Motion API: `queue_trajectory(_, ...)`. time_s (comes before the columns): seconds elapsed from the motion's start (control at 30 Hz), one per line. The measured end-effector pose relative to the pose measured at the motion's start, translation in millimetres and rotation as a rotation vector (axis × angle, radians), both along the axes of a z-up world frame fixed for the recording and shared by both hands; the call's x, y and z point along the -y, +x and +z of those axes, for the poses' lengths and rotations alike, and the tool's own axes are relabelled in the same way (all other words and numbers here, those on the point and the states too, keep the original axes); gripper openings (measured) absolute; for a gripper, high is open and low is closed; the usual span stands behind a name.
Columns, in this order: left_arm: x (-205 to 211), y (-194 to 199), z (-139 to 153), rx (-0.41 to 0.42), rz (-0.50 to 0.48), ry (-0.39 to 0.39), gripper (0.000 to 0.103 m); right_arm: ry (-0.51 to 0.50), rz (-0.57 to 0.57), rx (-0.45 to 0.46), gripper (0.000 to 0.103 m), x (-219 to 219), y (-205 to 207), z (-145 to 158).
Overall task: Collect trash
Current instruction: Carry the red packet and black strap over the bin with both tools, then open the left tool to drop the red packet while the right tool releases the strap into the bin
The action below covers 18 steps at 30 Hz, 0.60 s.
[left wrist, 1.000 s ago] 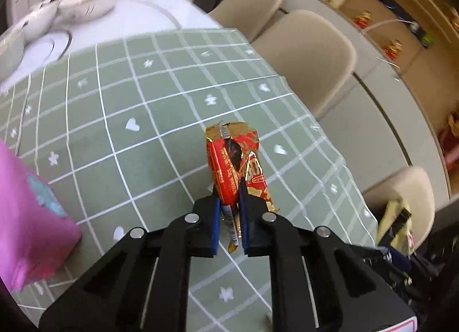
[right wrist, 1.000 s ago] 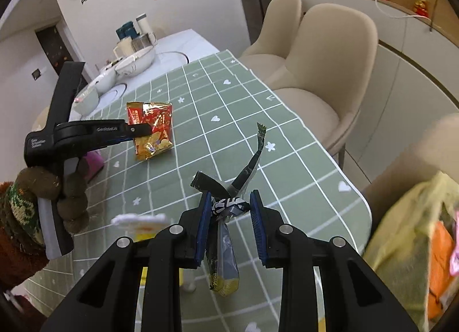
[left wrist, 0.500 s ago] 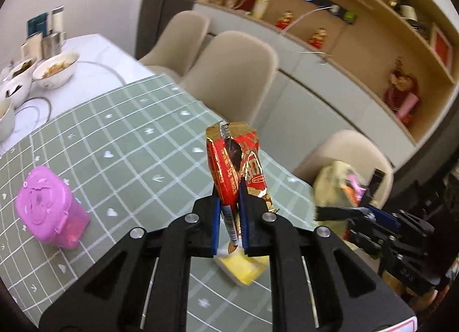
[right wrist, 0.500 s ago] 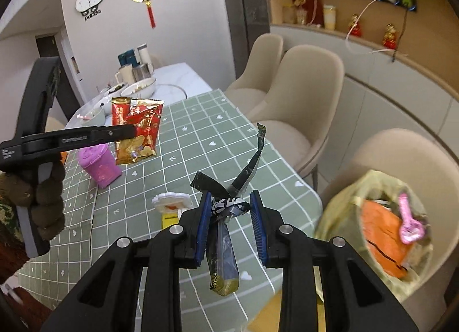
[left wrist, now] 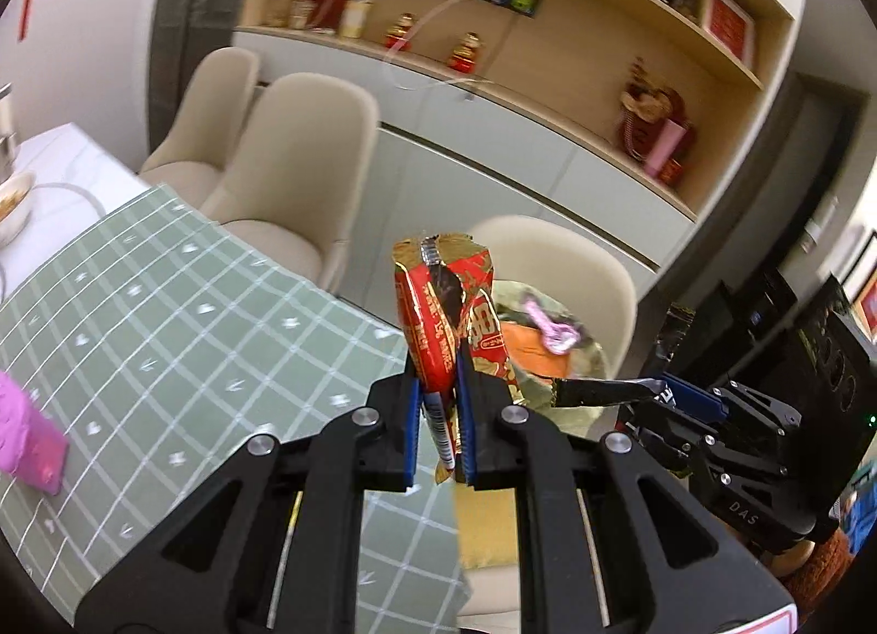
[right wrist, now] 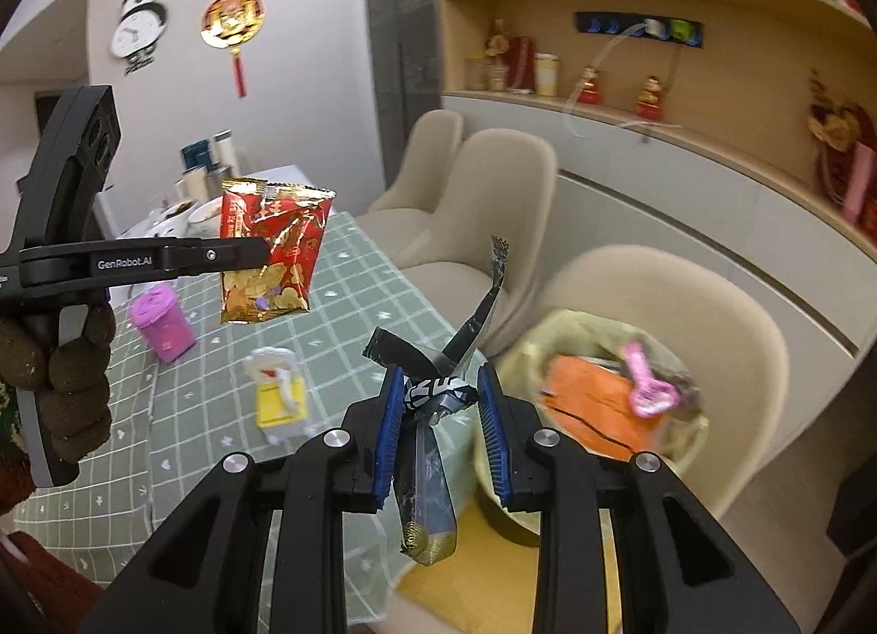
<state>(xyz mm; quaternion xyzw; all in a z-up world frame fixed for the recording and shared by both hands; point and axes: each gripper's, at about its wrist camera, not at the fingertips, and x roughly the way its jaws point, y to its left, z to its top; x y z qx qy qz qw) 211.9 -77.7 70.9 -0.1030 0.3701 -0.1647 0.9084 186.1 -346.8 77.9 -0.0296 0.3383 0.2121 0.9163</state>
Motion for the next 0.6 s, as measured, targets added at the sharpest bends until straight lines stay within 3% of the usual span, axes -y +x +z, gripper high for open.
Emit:
queue_trajectory(0.3, 86.1, 45.9, -16.4, -0.051, -0.122, 0.001, 0.011, 0.029, -0.139, -0.030, 0.027, 85.9, 15.3, -12.2)
queue_trajectory(0.6, 161.5, 123.4, -76.6, -0.169, -0.170, 0.015, 0.011, 0.065, -0.188, -0.051, 0.027, 141.0, 39.2, -32.7)
